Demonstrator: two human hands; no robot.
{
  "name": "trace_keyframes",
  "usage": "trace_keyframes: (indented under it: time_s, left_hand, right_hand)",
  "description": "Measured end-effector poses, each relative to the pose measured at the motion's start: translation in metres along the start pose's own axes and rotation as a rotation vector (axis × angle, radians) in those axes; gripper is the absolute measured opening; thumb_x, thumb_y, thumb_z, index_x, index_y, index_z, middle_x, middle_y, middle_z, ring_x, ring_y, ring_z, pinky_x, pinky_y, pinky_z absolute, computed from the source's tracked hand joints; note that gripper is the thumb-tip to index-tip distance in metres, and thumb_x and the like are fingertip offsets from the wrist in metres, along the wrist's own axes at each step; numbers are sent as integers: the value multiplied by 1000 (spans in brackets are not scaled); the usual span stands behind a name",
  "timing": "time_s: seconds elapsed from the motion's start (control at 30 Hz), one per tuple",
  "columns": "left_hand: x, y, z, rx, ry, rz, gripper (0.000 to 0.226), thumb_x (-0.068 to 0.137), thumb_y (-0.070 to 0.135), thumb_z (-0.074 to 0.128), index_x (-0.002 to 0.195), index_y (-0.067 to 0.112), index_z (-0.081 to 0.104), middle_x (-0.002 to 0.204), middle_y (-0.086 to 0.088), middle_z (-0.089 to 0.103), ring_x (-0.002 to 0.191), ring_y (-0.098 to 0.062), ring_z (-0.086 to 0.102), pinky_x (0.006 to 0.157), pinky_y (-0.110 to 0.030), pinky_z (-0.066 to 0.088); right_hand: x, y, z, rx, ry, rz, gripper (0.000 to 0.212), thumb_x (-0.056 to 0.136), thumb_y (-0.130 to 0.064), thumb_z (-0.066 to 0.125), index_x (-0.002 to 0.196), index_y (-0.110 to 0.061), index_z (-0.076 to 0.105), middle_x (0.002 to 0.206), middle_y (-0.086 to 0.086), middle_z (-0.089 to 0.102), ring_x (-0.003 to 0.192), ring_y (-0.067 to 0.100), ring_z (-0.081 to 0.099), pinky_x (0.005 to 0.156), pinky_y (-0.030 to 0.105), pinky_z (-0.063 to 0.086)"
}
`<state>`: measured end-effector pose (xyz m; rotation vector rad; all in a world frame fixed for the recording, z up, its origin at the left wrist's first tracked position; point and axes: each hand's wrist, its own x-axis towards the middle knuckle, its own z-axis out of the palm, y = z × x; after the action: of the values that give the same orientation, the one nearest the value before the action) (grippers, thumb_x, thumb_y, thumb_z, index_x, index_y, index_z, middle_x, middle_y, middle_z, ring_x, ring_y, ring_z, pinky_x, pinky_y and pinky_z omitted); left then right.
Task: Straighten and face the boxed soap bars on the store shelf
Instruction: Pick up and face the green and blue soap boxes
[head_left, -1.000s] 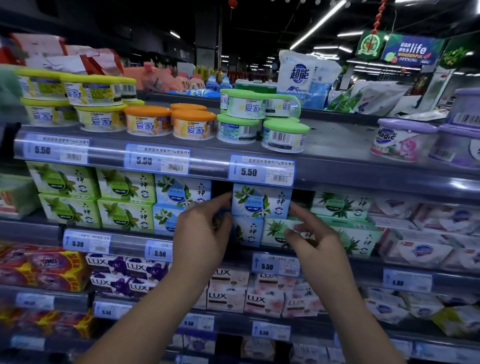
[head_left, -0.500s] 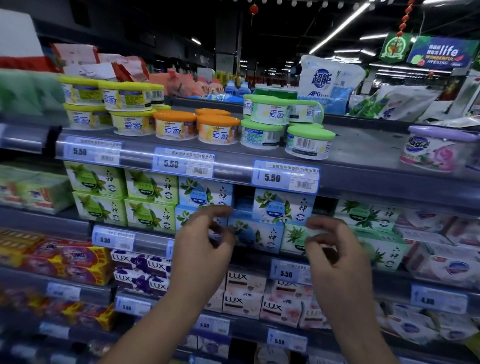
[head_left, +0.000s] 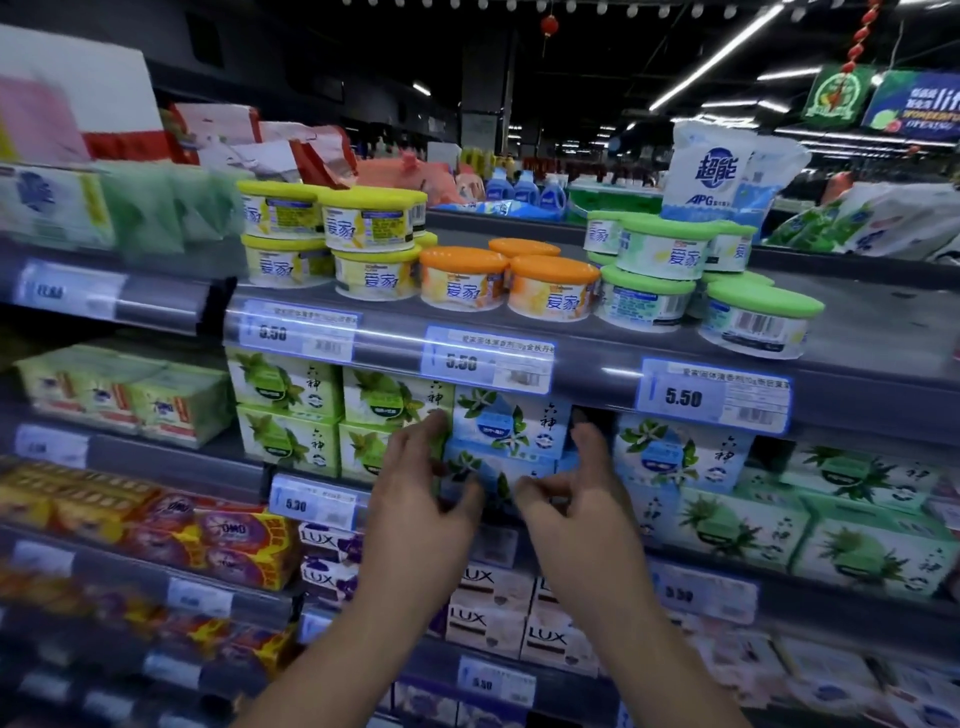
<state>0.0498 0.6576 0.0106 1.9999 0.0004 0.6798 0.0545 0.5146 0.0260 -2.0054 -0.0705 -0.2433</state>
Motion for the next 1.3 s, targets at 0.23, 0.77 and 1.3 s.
trace_keyframes:
  time_s: [0.23, 0.77, 1.3]
  left_hand:
    - [3, -2, 2, -133, -45, -28, 55, 93, 20, 72, 143, 28, 52, 125, 14, 52, 109, -13, 61, 85, -45, 60]
    - [-33, 21, -36, -649, -44, -267, 32, 68, 45, 81, 92, 24, 79, 81, -6, 79, 73, -22, 78, 66, -31, 65]
    - [-84, 50, -43, -467, 11, -156, 34, 73, 48, 79, 103, 32, 73, 88, -1, 78, 79, -21, 76, 73, -29, 64]
  right_hand:
    - [-5, 2, 0, 31, 211, -72, 57, 98, -24, 68, 149, -31, 43, 98, -24, 62, 72, -14, 62, 51, 7, 48]
    - [-44, 8, -46, 478, 151, -91, 33, 66, -58, 77, 89, -35, 73, 91, -6, 78, 83, 6, 74, 68, 20, 61]
    - [-69, 23, -71, 519, 38, -103, 34, 66, -58, 77, 96, -42, 73, 99, -13, 81, 93, 7, 77, 77, 36, 66]
